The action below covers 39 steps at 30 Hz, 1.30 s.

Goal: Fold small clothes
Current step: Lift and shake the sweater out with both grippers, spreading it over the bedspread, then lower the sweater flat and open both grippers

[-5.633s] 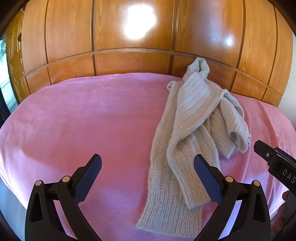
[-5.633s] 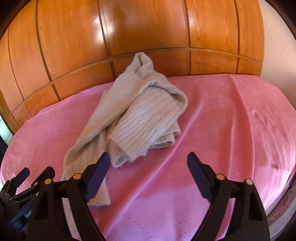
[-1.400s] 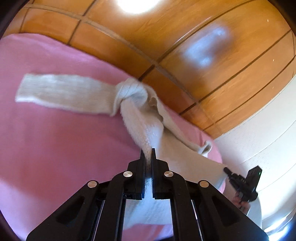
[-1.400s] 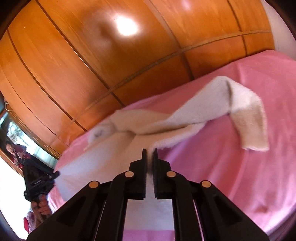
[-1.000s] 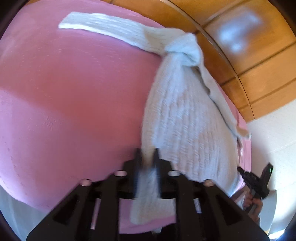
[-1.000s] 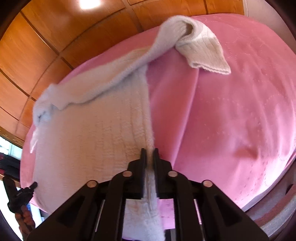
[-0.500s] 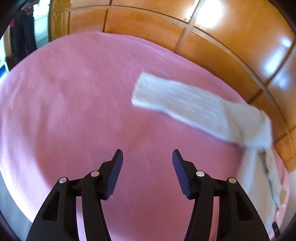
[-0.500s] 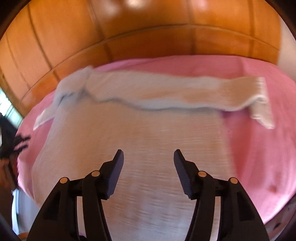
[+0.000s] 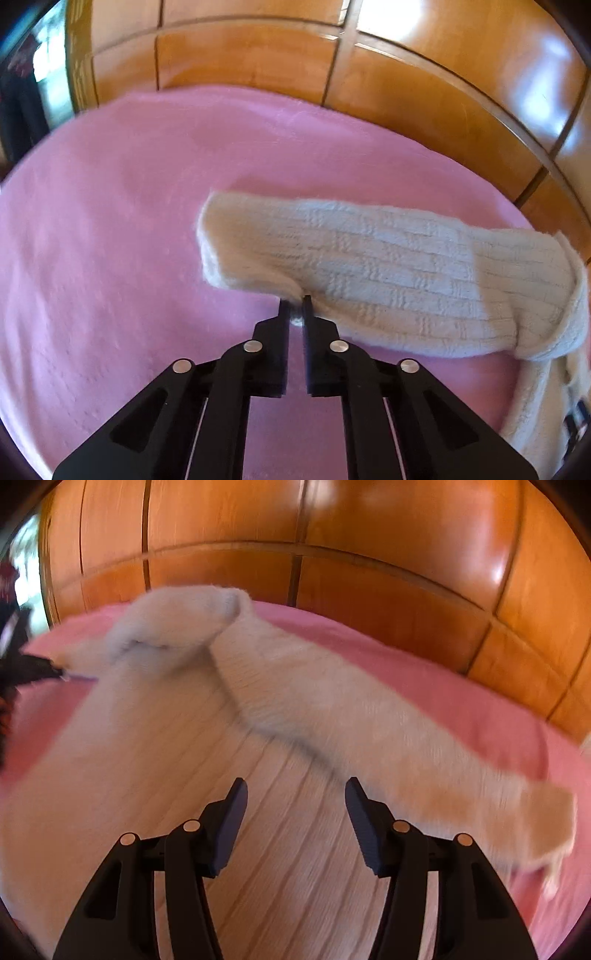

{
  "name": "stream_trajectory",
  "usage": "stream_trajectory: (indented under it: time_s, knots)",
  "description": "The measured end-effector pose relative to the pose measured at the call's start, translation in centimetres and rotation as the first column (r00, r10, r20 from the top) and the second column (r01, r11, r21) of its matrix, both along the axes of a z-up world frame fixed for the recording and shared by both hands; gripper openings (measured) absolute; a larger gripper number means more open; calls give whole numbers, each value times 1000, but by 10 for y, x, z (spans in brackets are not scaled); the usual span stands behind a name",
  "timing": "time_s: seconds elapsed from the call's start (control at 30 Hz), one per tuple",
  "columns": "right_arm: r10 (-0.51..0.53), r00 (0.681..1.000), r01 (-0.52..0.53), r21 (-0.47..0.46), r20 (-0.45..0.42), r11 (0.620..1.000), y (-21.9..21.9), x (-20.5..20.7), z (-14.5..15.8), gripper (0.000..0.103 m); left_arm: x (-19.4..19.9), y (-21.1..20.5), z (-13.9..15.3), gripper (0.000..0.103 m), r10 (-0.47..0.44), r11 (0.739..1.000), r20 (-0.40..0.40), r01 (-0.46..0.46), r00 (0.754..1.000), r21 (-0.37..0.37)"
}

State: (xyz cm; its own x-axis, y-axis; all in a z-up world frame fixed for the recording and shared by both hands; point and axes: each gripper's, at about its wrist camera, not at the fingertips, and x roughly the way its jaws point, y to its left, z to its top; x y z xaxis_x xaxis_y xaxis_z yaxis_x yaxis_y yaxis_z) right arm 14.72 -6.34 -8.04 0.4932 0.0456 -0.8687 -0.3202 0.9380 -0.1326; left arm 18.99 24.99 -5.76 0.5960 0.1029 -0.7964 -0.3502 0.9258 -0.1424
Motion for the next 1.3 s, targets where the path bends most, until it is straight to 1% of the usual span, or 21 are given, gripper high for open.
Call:
stream_trajectory:
  time_s: [0.1,0.13,0.17,0.2,0.37,0.47,0.63,0.7,0.8,0.83,0.87,0.9,0.93,0.97,1.03,1.07,1.1,1.17,1.2,1.23,1.3]
  knots:
    - [11,1000,-13,-46,-27,999,-7,22,-15,49,-10,5,15,3,-6,999,36,7,999,-32]
    - [23,999,-25,-58,-26,998,-6,26,-15,35,-17,9,22,3,-5,999,53,7,999,-38]
    - [38,999,-40,-95,-17,995,-5,30,-15,7,-21,14,32,3,-2,999,77,5,997,-46]
    - [51,999,-51,-131,0,990,-6,34,-11,6,-23,18,44,3,4,998,103,2,995,-56]
    - [-37,995,43,-64,93,997,-41,64,27,5,-54,51,105,3,57,998,218,-48,974,-47]
    - [-122,987,124,-12,103,992,-66,96,40,5,-63,74,132,3,106,994,245,-95,964,-57]
    - [-241,968,243,-17,70,970,-88,165,23,5,-45,100,142,2,180,984,188,-177,965,-33]
    - [-290,957,291,-36,28,956,-94,195,4,5,-30,112,135,2,223,975,106,-219,969,-49]
    - [-376,925,376,-22,-52,926,-108,228,-22,5,-6,141,117,2,315,938,-18,-314,949,-146]
    - [-397,915,398,-6,-73,917,-114,234,-27,7,-2,149,111,2,342,923,-49,-345,938,-168]
    - [-415,906,417,3,-81,909,-116,236,-32,12,3,161,100,3,383,893,-105,-397,918,-211]
    - [-430,900,431,-4,-72,902,-118,238,-35,21,5,171,92,3,418,865,-144,-441,897,-240]
    - [-444,895,444,-4,-51,896,-120,237,-36,45,6,177,87,3,445,849,-162,-473,881,-238]
    - [-454,890,454,13,-34,891,-123,234,-34,55,6,184,82,3,482,836,-164,-508,860,-207]
    - [-453,891,453,41,-7,890,-128,224,-27,59,4,191,78,3,502,835,-156,-524,850,-166]
    - [-445,895,445,38,10,895,-127,217,-23,66,1,195,75,12,505,836,-152,-525,850,-158]
    - [-429,903,428,32,31,903,-126,207,-17,70,-5,196,71,29,513,833,-147,-531,846,-154]
    - [-392,919,390,39,53,920,-123,185,-6,76,-19,198,62,46,523,834,-134,-537,842,-123]
    - [-372,927,370,55,49,927,-120,170,1,77,-24,197,57,54,517,841,-129,-530,846,-108]
    - [-358,933,354,77,42,932,-119,159,5,80,-31,194,50,58,496,856,-117,-507,860,-101]
    - [-299,954,297,132,-3,946,-107,124,16,85,-48,190,39,70,465,871,-92,-474,880,-127]
